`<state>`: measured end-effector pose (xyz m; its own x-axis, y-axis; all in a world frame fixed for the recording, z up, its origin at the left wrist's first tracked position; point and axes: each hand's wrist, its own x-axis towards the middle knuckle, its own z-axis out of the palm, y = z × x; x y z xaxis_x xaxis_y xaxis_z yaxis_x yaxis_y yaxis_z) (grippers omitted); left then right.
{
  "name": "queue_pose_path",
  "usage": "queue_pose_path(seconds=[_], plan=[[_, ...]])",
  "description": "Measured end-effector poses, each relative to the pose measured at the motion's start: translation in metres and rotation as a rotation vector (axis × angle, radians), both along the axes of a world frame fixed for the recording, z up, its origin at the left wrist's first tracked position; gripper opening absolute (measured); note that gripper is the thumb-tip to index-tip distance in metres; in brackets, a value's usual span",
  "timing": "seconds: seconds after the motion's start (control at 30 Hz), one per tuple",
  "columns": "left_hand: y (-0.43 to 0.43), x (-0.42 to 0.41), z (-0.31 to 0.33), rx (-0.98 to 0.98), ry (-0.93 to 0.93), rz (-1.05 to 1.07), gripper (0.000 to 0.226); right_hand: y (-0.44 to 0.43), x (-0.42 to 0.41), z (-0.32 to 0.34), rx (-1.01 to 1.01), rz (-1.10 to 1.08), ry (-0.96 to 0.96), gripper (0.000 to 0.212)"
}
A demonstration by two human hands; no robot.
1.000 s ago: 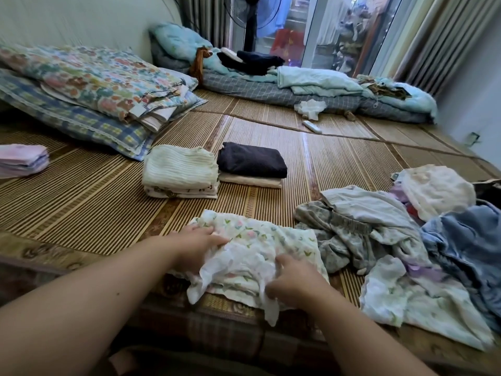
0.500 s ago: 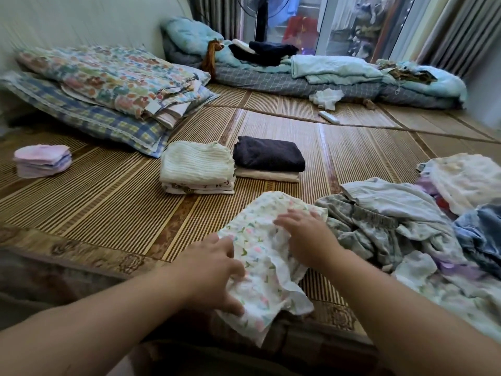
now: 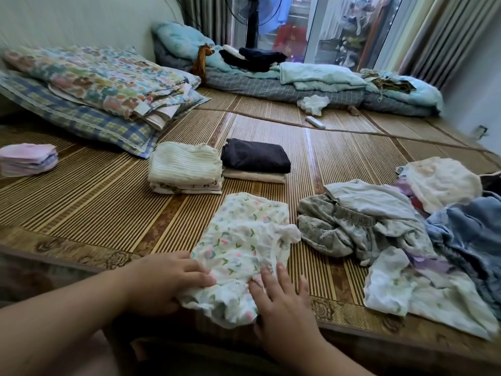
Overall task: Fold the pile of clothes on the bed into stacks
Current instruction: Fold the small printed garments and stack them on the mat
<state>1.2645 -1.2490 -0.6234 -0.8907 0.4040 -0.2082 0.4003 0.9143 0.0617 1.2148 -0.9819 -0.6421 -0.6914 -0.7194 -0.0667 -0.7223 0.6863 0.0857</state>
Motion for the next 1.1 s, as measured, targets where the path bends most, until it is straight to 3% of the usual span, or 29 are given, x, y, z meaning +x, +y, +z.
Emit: queue_pose_path(seconds=[0.1, 0.23, 0.3, 0.4, 0.57, 0.63, 0.7, 0.83, 0.9, 1.0, 1.1], plan=[[0.001, 0.003, 0.005, 0.04, 0.032, -0.01, 0.056, 0.012, -0.011, 0.0, -0.063, 0.036, 0.003, 0.052], [0.004, -0.006, 0.017, 0.215, 0.059, 0.167, 0.028, 0.025, -0.03, -0.001, -0.422, 0.014, -0.452, 0.038], [0.008, -0.015, 0.024, 0.443, 0.061, 0.34, 0.014, 0.027, -0.035, 0.013, -0.667, -0.047, -0.633, 0.029], [0.014, -0.037, 0.041, 0.876, 0.097, 0.536, 0.021, 0.023, -0.047, 0.038, -0.997, -0.184, -0.915, 0.018], [0.019, -0.099, 0.056, 1.306, 0.235, 0.787, 0.015, -0.006, -0.106, 0.058, -1.307, -0.467, -1.074, 0.021], [0.018, -0.124, 0.049, 1.496, 0.215, 0.926, 0.013, -0.02, -0.132, 0.057, -1.298, -0.638, -1.06, 0.022], [0.017, -0.142, 0.036, 1.515, 0.141, 1.098, 0.026, -0.031, -0.151, 0.051, -1.248, -0.782, -1.015, 0.029], [0.018, -0.15, 0.007, 0.972, -0.081, 1.227, 0.066, -0.036, -0.161, 0.042, -0.825, -0.734, -0.729, 0.069], [0.018, -0.147, 0.0, 0.859, -0.098, 1.235, 0.074, -0.037, -0.158, 0.041, -0.763, -0.746, -0.698, 0.095], [0.014, -0.143, 0.002, 0.897, -0.137, 1.114, 0.053, -0.038, -0.152, 0.041, -0.676, -0.603, -0.8, 0.128], [0.01, -0.141, 0.007, 1.001, -0.237, 0.972, 0.05, -0.039, -0.148, 0.037, -0.438, -0.484, -0.745, 0.139]])
